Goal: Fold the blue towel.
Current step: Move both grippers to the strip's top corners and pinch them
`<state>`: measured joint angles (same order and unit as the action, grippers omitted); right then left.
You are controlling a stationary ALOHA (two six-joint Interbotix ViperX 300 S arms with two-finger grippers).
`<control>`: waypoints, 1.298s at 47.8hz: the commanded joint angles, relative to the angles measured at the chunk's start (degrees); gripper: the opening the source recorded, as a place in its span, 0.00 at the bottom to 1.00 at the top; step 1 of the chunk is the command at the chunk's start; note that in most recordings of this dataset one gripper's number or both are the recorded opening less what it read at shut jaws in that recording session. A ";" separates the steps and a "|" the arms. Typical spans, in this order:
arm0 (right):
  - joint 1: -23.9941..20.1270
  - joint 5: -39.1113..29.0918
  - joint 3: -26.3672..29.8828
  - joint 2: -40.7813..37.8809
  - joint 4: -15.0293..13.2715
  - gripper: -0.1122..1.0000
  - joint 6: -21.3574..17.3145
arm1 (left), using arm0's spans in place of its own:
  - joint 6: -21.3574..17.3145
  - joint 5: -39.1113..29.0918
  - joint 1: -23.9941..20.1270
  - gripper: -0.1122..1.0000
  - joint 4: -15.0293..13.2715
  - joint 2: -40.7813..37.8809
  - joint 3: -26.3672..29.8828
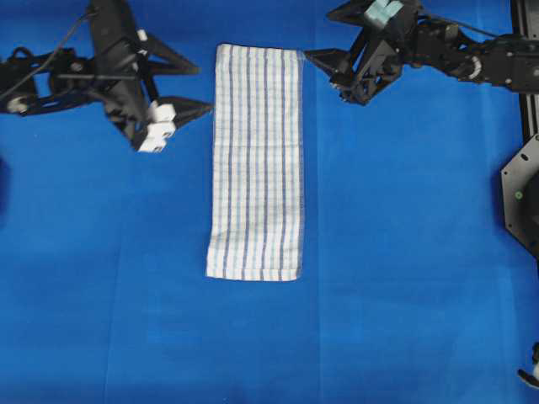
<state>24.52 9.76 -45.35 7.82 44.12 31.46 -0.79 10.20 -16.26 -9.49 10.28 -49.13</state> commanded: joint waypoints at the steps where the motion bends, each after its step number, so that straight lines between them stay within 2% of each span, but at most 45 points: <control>1: 0.18 1.49 1.41 -1.41 0.09 0.88 -0.09 | -0.88 1.58 -1.85 0.76 0.18 -3.16 2.90; 12: 0.18 2.90 3.25 -8.00 1.14 0.88 -0.18 | -1.23 4.75 -6.50 0.76 0.18 -13.54 6.59; 20: 0.18 5.10 4.66 -13.01 3.08 0.88 -0.18 | -1.23 7.73 -9.14 0.76 0.18 -19.34 7.73; 37: 0.09 6.59 6.06 -18.54 5.54 0.88 -0.26 | -1.23 15.21 -12.04 0.76 0.18 -25.58 8.00; 51: 0.09 7.65 6.94 -21.01 6.59 0.87 -0.26 | -0.97 15.47 -11.95 0.74 0.18 -27.51 8.53; 57: -0.18 7.38 7.29 -21.97 6.59 0.79 -0.18 | -1.05 15.47 -11.34 0.64 0.18 -27.60 8.53; 62: -0.26 7.29 7.38 -22.24 6.59 0.59 -0.18 | -1.23 15.47 -10.63 0.44 0.18 -28.04 8.61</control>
<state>24.08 16.88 -38.76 -14.94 50.54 31.11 -1.93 25.14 -27.51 -9.49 -18.37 -41.40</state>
